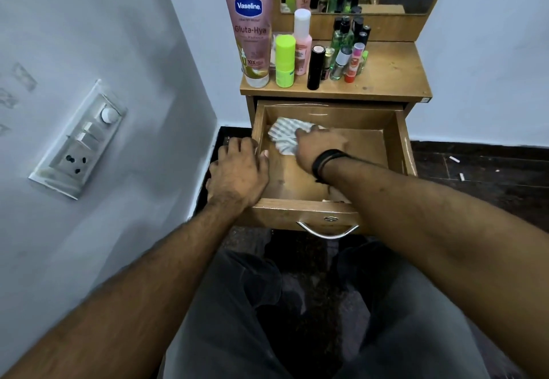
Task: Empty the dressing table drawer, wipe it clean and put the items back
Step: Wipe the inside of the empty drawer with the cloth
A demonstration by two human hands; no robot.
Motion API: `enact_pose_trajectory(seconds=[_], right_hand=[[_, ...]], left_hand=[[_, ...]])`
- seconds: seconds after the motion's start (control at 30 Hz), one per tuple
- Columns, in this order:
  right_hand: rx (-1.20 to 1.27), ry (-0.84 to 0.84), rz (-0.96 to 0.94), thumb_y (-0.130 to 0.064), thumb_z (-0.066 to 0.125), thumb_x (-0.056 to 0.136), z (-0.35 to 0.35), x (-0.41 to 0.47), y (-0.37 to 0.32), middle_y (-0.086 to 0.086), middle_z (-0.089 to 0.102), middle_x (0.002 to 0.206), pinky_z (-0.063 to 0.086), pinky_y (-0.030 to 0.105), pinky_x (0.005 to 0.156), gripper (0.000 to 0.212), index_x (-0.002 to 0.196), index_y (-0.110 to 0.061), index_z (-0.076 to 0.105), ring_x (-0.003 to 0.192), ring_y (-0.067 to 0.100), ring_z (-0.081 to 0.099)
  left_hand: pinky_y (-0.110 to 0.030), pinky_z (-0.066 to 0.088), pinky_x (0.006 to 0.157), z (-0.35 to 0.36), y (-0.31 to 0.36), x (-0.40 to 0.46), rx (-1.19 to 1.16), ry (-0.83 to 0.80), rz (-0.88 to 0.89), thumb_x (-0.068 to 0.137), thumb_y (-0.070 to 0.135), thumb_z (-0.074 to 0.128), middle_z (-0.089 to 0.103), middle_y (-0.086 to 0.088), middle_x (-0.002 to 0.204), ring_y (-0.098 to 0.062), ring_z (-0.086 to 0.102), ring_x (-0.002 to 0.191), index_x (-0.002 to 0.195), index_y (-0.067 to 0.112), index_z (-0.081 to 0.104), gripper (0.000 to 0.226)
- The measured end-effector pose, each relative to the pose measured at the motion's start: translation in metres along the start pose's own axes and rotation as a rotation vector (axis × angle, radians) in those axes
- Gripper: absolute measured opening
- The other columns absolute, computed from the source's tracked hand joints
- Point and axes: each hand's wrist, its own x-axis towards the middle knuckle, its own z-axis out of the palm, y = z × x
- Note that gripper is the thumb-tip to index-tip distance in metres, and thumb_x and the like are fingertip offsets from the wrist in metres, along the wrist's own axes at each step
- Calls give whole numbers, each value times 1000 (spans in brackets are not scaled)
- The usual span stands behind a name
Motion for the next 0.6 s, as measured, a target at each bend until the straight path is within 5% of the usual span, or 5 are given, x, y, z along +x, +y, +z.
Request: enact_pose_trajectory(seconds=[0.13, 0.33, 0.47, 0.6], right_hand=[[130, -28, 6, -26, 33, 103, 5, 9, -51, 8, 48, 144, 41, 59, 99, 43, 142, -20, 48, 134, 34, 43], [-39, 9, -238, -36, 46, 101, 1, 6, 13, 6, 48, 143, 46, 53, 103, 39, 139, -29, 54, 132, 34, 44], [-229, -74, 42, -23, 52, 99, -4, 2, 63, 11, 62, 128, 47, 59, 92, 33, 129, -13, 60, 118, 37, 58], [-240, -101, 254, -19, 38, 104, 0, 5, 77, 17, 58, 140, 38, 60, 102, 38, 136, -11, 57, 128, 41, 51]], left_hand=[[-53, 44, 97, 1, 0, 1, 28, -3, -4, 102, 51, 33, 49, -10, 133, -30, 46, 121, 127, 17, 47, 45], [-53, 44, 96, 2, 0, 1, 4, 12, 2, 102, 52, 33, 50, -10, 133, -30, 46, 121, 127, 17, 48, 45], [-53, 44, 96, 4, -2, 0, -10, 18, 7, 102, 53, 31, 50, -9, 132, -29, 47, 120, 126, 18, 48, 46], [-53, 43, 94, 4, -2, 0, -18, 37, 4, 102, 52, 31, 51, -9, 128, -29, 47, 118, 123, 17, 50, 45]])
